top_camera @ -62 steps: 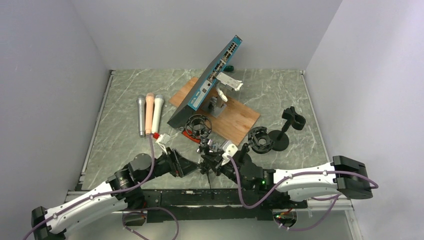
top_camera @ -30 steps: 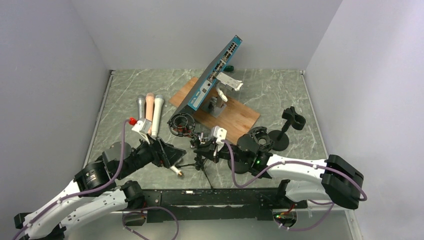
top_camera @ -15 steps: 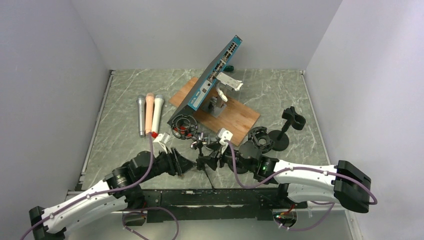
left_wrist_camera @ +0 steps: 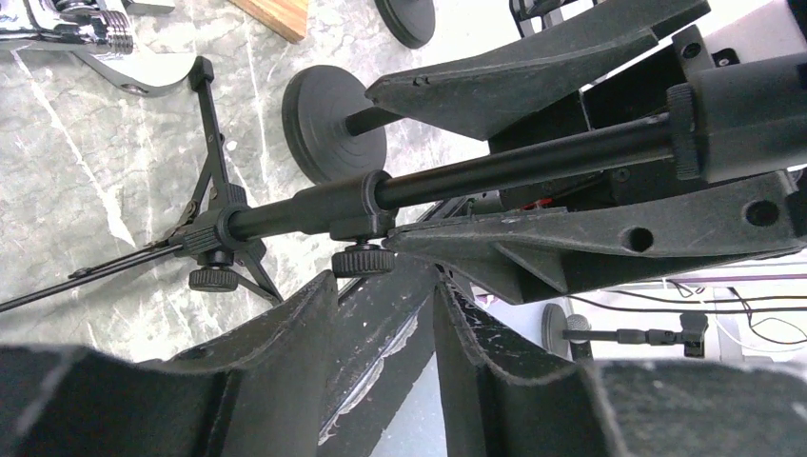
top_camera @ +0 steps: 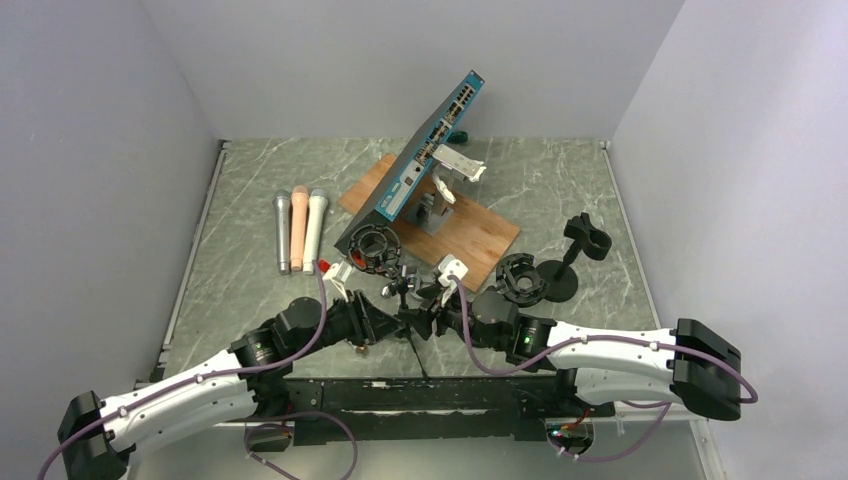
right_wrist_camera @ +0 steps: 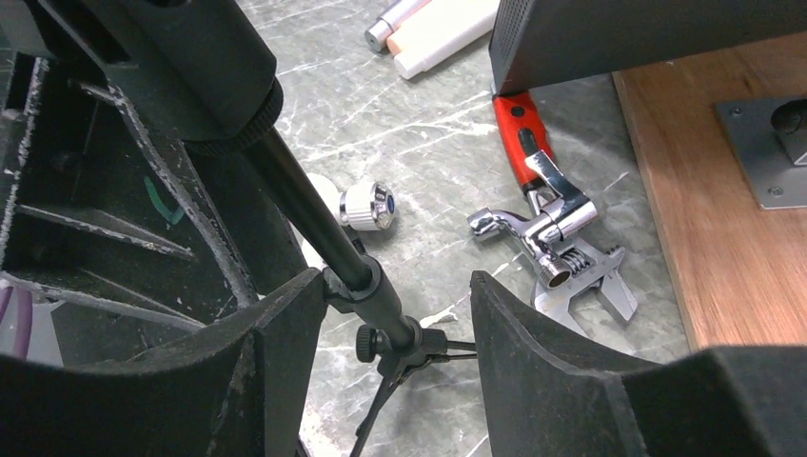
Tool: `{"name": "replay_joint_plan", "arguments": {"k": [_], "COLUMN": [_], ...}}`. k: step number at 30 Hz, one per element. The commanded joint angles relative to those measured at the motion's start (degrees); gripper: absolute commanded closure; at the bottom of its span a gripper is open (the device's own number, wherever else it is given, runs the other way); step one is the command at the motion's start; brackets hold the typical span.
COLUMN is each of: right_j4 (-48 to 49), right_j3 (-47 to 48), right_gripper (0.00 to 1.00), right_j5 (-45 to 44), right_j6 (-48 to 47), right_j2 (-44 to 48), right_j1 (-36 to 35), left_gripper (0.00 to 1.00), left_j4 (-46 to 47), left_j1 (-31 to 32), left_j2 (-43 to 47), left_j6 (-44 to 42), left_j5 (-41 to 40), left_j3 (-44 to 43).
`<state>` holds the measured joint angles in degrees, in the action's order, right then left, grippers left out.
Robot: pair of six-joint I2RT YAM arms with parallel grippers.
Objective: Remove the microphone from the stand
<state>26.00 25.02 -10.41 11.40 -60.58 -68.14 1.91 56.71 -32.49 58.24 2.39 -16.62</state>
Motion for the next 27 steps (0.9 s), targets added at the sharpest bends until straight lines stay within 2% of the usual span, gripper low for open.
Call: {"name": "replay_joint_plan", "arguments": {"k": [1,12,21,27], "right_j4": [0.2,-0.9,1.5,1.6], "right_j3": [1.9,2.2,5.0,8.3], "right_gripper": [0.41,0.4,0.41,0.43], "right_j5": [-3.1,-4.1,-2.5,-4.6], "right_j6": [1.4,2.3,0.1,-0.6], "right_j2": [1.5,3.7,-0.5,-3.8], "right_j1": [-0.9,-1.1,-2.0,-2.5], "left_gripper": [0.55,0.55,0.59,0.64], "left_j4": [6.9,4.1,8.4,12.7], "left_j1": [0.2,0.2,-0.5,-3.6], "left_j2": [-0.6,-1.4,-3.0,-3.3], "left_j6": [0.4,-1.8,-0.4,1.8], "left_j5": [1.2,-1.1,0.2,3.3], "left_j3": [0.7,-0.9,0.7,3.1]}}
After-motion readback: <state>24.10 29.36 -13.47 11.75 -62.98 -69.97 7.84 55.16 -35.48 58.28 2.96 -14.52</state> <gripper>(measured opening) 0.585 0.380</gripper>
